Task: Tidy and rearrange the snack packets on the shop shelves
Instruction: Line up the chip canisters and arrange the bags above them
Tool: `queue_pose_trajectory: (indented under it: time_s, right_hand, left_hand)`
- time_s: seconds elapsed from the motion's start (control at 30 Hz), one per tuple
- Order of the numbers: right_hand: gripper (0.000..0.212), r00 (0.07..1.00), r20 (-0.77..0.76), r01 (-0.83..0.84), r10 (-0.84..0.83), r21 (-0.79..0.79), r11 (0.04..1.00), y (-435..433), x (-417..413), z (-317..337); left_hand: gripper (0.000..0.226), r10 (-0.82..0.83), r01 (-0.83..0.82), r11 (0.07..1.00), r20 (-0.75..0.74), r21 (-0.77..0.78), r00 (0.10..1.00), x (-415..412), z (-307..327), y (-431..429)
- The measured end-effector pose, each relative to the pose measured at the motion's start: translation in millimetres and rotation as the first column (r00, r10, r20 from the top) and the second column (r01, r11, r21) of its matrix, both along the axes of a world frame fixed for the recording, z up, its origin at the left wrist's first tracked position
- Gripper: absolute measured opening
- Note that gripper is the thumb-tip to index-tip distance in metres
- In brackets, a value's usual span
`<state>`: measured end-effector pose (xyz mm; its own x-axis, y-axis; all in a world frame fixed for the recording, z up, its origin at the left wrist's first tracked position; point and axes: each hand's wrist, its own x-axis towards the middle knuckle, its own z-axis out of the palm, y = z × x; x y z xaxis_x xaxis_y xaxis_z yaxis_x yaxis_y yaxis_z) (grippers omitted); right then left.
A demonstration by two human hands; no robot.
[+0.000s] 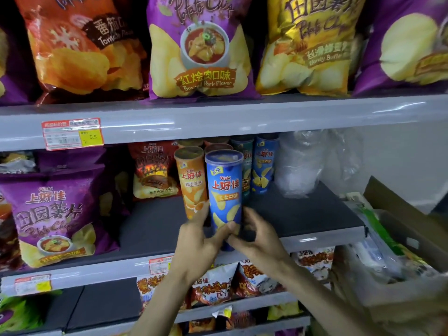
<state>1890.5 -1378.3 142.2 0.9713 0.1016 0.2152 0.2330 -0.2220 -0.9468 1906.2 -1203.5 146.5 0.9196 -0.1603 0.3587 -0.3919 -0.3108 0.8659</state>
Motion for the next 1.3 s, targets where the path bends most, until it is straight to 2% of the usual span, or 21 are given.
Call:
queue_pose_trajectory:
  time_s: [0.1,0.17,0.27,0.37,0.47,0.63,0.7,0.87,0.97,1.1,1.3]
  right_hand:
    - [0.050,0.998,-0.011,0.069,-0.069,-0.022,0.997,-14,0,-7]
    - [0.054,0.990,-0.013,0.136,-0.137,-0.043,0.990,-25,2,-13]
    - [0.059,0.957,-0.002,0.290,-0.291,-0.075,0.954,-45,14,-26]
    - [0.056,0.907,-0.009,0.418,-0.422,-0.112,0.901,-70,34,-36]
    - [0.050,0.882,0.001,0.464,-0.471,-0.178,0.868,-89,54,-39]
    - [0.053,0.893,0.008,0.439,-0.450,-0.237,0.867,-100,82,-42]
    - [0.057,0.901,0.055,0.428,-0.430,-0.266,0.864,-100,90,-45]
    - [0.062,0.899,0.104,0.433,-0.426,-0.361,0.826,-97,102,-44]
    - [0.053,0.879,0.145,0.466,-0.454,-0.463,0.754,-93,103,-48]
    - [0.064,0.828,0.235,0.548,-0.509,-0.528,0.649,-90,102,-54]
    - [0.061,0.836,0.189,0.533,-0.515,-0.501,0.682,-92,107,-56]
  left_hand:
    - [0.031,-0.068,0.068,0.998,0.001,0.000,0.998,1,5,-13]
    - [0.027,-0.041,0.039,0.998,0.034,0.039,0.999,4,3,-17]
    - [0.030,0.178,-0.180,0.984,0.105,0.009,0.979,19,-9,-10]
    - [0.034,0.414,-0.409,0.910,0.147,-0.064,0.898,45,-17,10]
    - [0.051,0.505,-0.505,0.863,0.045,-0.022,0.862,71,-24,29]
    - [0.087,0.404,-0.393,0.913,-0.112,0.105,0.908,92,-53,37]
    - [0.084,0.377,-0.358,0.919,-0.106,0.164,0.920,94,-60,38]
    - [0.070,0.386,-0.369,0.911,-0.065,0.183,0.920,96,-59,40]
    - [0.066,0.390,-0.374,0.907,-0.051,0.191,0.919,95,-61,39]
    - [0.065,0.389,-0.380,0.904,-0.008,0.197,0.921,96,-64,38]
    - [0.066,0.383,-0.375,0.903,0.004,0.209,0.924,97,-64,35]
